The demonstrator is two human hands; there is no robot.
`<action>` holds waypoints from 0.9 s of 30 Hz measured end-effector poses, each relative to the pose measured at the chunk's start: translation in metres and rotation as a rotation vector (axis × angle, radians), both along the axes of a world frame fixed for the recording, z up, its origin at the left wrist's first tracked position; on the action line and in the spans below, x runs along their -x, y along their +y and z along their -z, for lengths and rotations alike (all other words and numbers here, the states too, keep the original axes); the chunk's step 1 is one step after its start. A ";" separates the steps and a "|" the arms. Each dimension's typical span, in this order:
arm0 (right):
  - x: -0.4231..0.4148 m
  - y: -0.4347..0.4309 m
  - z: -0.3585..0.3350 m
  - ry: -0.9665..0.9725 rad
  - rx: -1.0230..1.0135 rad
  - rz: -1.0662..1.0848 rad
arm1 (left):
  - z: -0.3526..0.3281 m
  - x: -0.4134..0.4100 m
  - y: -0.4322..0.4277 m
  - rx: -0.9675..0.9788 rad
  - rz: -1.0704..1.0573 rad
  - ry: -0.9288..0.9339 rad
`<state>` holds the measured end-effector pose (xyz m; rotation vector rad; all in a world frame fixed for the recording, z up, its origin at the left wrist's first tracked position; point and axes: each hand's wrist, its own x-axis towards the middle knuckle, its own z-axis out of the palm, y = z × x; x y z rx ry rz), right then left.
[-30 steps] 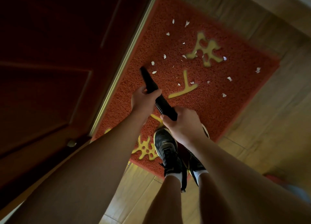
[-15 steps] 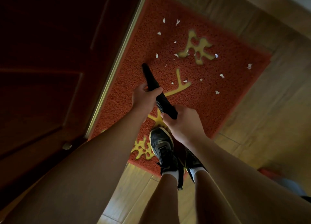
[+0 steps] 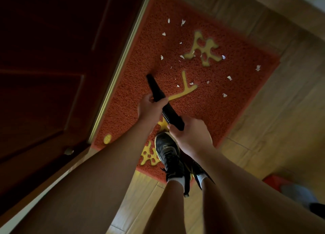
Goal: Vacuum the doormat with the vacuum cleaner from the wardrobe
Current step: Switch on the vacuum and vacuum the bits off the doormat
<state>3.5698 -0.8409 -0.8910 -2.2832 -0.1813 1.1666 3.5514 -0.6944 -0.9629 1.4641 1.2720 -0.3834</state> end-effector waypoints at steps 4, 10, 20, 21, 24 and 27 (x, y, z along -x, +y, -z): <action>0.003 -0.006 0.003 -0.010 -0.007 0.012 | 0.000 0.000 -0.007 -0.007 0.023 0.021; 0.005 -0.019 0.002 0.004 -0.024 0.062 | -0.001 -0.002 -0.018 0.020 0.010 -0.005; 0.012 -0.046 -0.002 0.021 -0.002 0.132 | 0.000 -0.002 -0.048 0.031 0.079 0.013; 0.013 -0.049 -0.002 0.021 0.006 0.136 | 0.001 -0.002 -0.051 0.034 0.080 0.013; 0.016 -0.058 -0.003 0.028 0.029 0.148 | 0.001 -0.001 -0.061 0.058 0.071 -0.012; 0.020 -0.065 -0.002 0.035 0.034 0.167 | 0.001 0.001 -0.069 0.086 0.071 -0.019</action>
